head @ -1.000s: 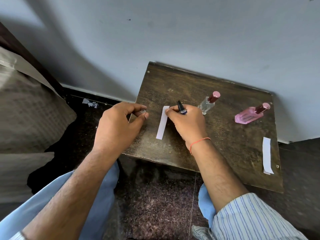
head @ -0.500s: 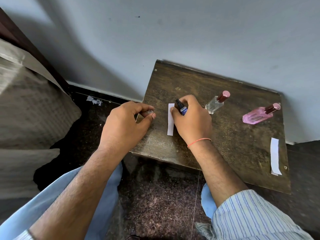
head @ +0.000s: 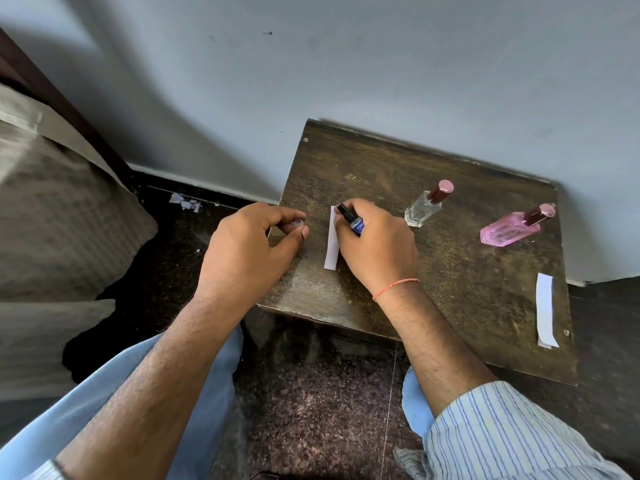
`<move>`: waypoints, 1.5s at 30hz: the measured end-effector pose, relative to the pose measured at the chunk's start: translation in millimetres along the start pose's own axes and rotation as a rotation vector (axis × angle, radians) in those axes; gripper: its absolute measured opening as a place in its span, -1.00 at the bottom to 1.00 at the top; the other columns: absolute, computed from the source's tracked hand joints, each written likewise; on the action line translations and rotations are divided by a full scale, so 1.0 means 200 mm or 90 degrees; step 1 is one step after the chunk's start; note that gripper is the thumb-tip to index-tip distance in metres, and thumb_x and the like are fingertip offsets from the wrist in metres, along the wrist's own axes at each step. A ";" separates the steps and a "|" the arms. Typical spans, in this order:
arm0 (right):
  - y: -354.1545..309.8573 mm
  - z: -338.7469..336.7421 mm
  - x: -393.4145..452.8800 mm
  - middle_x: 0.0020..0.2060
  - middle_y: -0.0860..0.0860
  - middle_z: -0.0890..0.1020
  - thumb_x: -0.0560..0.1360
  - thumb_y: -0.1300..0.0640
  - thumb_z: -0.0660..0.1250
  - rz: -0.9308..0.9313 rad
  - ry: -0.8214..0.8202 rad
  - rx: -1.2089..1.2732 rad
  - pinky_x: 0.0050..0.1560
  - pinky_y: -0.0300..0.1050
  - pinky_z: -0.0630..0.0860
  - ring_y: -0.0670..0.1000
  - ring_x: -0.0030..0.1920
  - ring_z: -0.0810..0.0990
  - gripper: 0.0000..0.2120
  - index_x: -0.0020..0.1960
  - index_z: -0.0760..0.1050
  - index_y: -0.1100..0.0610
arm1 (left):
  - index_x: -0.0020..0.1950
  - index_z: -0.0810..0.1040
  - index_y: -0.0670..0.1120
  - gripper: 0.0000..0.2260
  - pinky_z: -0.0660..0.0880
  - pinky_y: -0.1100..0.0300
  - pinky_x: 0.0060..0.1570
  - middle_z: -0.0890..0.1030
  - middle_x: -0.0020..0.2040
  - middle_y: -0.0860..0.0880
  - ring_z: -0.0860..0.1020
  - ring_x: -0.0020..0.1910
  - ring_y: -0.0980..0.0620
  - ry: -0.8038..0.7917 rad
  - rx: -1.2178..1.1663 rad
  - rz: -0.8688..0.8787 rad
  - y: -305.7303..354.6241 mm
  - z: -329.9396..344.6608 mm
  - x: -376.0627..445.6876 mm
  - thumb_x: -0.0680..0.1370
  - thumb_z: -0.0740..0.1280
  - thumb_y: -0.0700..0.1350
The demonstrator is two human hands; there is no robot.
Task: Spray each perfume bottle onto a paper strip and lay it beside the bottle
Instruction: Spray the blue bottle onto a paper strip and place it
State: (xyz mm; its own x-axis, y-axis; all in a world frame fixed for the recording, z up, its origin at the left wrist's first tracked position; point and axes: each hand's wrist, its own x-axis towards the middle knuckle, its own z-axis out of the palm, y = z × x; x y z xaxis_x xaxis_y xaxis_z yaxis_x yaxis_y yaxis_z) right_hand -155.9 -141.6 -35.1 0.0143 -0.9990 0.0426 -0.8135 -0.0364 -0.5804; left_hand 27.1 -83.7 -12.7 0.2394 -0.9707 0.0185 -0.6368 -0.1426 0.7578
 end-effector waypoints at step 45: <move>0.13 -0.14 -0.08 -0.19 -0.10 0.72 0.60 -0.13 0.38 -0.142 -0.069 0.057 -0.28 0.09 0.61 0.05 -0.21 0.70 -0.79 0.19 0.55 -0.11 | 0.17 0.78 0.08 -0.84 0.15 0.29 -0.48 0.44 -0.49 0.14 0.19 -0.53 0.13 -0.105 -0.282 -0.014 0.12 0.13 0.02 0.61 0.51 0.02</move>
State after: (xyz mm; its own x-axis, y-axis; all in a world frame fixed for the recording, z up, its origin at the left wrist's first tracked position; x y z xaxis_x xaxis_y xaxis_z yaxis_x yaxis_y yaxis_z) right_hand -193.0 -125.5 -28.5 0.2531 -0.9629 0.0931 -0.7283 -0.2530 -0.6368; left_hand -6.8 -95.5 -10.5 0.1068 -0.9912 -0.0776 -0.2506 -0.1024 0.9627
